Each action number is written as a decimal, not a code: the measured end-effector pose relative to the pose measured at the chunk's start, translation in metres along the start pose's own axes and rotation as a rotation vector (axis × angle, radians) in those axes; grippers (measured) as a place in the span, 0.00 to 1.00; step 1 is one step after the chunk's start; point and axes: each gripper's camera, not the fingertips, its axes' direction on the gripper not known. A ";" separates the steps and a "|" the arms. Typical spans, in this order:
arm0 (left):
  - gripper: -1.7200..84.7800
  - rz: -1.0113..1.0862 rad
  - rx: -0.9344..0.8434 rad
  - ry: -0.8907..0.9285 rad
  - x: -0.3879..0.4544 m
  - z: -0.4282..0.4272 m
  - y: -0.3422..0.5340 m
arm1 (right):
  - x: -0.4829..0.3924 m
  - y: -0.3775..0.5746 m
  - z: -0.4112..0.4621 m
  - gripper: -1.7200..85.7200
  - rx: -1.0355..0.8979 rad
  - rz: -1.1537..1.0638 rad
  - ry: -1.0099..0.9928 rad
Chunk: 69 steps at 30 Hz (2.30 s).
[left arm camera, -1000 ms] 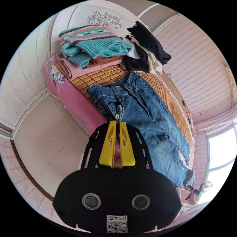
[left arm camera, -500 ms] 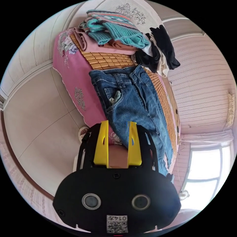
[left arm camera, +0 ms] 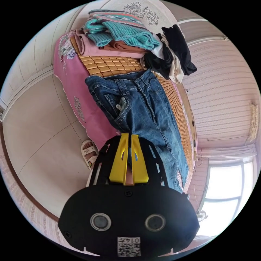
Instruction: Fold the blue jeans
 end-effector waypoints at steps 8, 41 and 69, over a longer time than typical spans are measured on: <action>0.01 0.112 0.012 0.050 0.019 -0.027 0.024 | -0.009 0.018 -0.069 0.04 0.128 -0.156 -0.068; 0.08 0.568 -0.068 -0.112 0.362 0.206 -0.011 | -0.196 -0.208 0.048 0.23 0.052 -0.298 0.230; 0.01 0.879 -0.440 -0.408 0.448 0.311 0.121 | -0.123 0.025 -0.005 0.09 -0.075 -0.451 0.433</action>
